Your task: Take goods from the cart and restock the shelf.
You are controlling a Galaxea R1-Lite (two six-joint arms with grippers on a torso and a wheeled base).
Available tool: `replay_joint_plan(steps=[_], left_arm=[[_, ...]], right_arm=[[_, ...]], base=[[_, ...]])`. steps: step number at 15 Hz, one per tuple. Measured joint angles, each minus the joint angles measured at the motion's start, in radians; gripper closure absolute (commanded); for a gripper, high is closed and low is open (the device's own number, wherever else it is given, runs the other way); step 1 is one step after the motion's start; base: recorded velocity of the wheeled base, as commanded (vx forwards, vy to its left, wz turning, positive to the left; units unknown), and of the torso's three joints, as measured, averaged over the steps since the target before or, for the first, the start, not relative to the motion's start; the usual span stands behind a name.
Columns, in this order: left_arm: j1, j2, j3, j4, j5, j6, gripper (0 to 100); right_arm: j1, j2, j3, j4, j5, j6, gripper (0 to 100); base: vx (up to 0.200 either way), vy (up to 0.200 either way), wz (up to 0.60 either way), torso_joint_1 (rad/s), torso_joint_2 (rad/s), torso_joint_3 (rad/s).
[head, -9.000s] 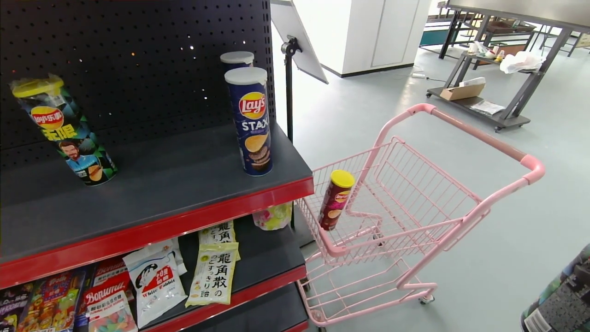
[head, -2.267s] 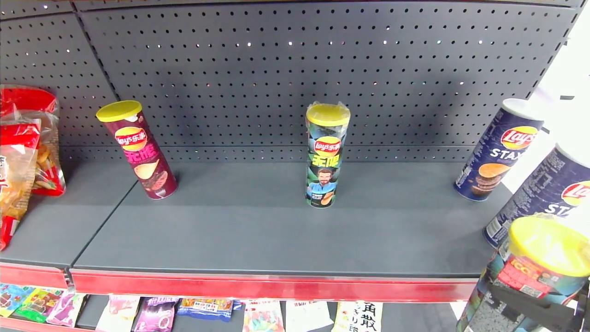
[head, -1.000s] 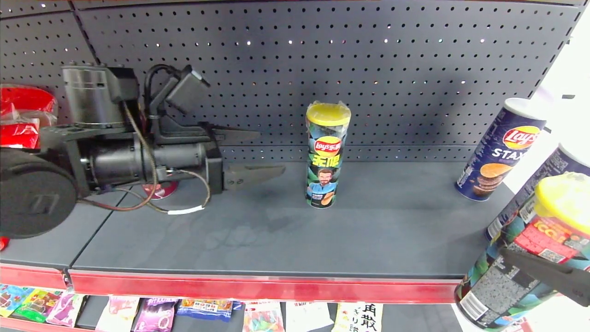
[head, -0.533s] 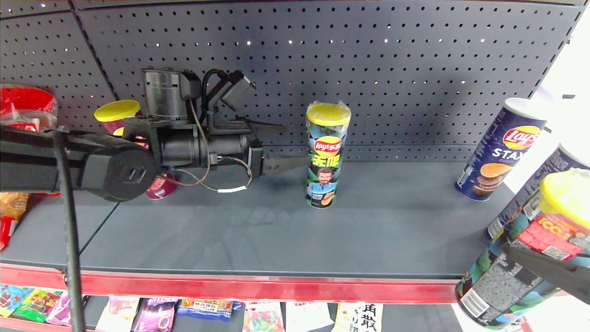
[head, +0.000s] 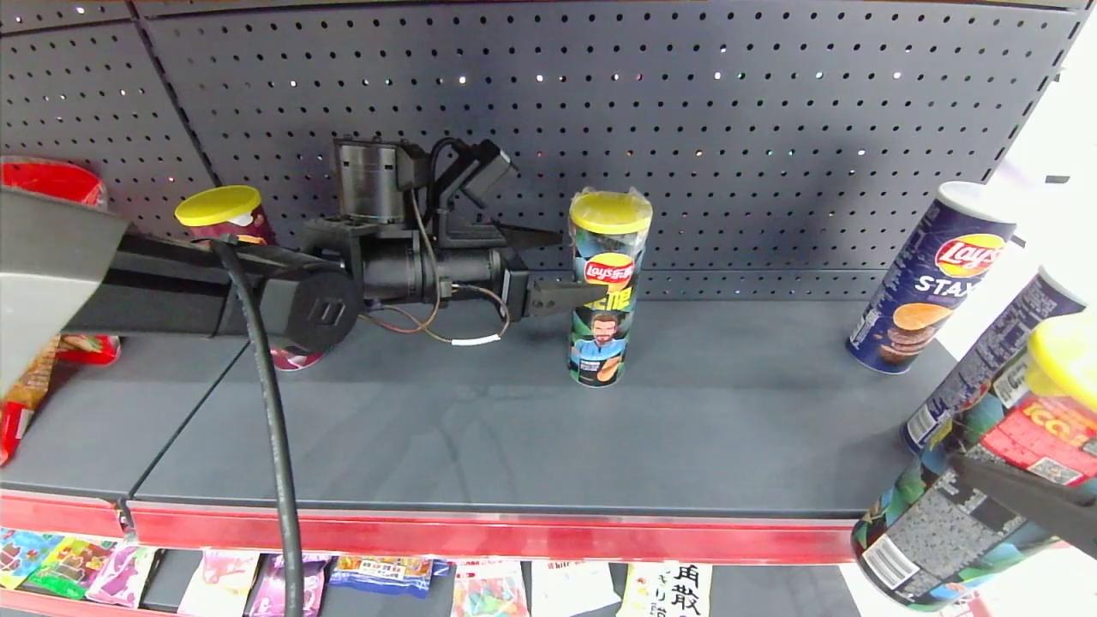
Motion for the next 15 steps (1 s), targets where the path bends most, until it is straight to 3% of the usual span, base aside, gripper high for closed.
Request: replay_joint_plan(steps=[14, 15], left_arm=[[-0.036, 0.109, -0.122, -0.002, 0.005, -0.003, 0], [-0.039, 0.113, -0.123, -0.004, 0.008, -0.003, 100]], right_arm=[[-0.001, -0.004, 0.009, -0.001, -0.002, 0.0, 100], [-0.001, -0.004, 0.009, -0.001, -0.002, 0.0, 100]], base=[[0.0, 0.0, 0.0, 0.0, 0.0, 0.0], [0.0, 0.0, 0.0, 0.0, 0.0, 0.0]])
